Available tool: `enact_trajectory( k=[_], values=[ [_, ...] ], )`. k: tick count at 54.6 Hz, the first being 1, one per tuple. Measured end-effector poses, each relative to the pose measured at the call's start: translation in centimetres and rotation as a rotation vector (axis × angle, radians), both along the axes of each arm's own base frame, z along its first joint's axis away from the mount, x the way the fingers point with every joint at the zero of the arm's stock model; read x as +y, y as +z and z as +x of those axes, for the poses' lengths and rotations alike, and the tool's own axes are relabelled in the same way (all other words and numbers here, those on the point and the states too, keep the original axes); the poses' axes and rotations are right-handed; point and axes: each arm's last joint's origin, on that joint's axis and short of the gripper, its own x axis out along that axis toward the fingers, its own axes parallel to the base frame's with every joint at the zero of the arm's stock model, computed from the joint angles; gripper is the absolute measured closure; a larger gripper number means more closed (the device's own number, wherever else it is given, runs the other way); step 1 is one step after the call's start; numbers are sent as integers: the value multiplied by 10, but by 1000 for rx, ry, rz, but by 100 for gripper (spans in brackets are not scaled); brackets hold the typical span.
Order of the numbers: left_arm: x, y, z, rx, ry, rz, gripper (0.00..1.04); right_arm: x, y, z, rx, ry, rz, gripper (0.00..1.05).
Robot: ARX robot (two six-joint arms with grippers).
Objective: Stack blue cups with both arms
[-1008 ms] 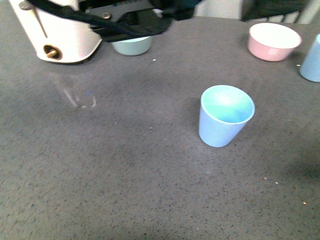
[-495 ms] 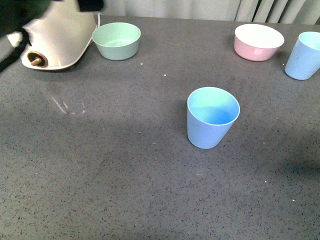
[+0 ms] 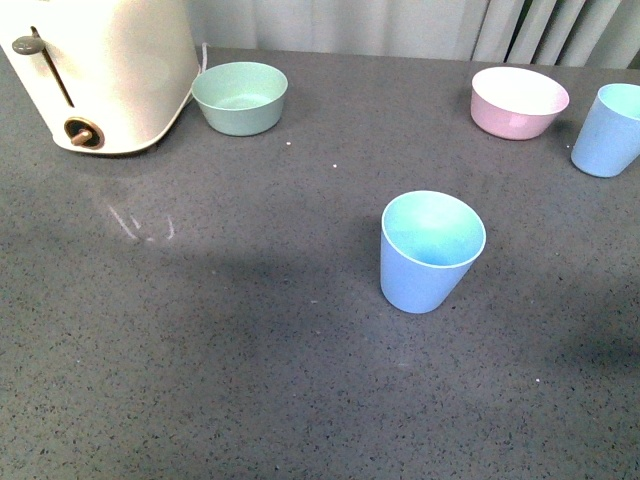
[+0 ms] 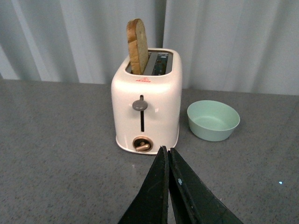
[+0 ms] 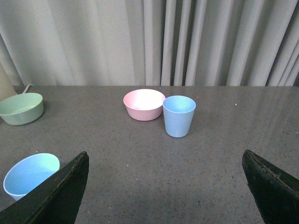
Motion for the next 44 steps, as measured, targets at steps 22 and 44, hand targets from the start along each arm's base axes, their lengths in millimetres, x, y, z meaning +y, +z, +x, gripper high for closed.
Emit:
enact_trajectory(
  k=[22,44],
  values=[
    [20,2,-36,-6,3,0,103,0,0,0,0,0,0,9],
    [34,5,-59,-16,3,0,103,0,0,0,0,0,0,9]
  ],
)
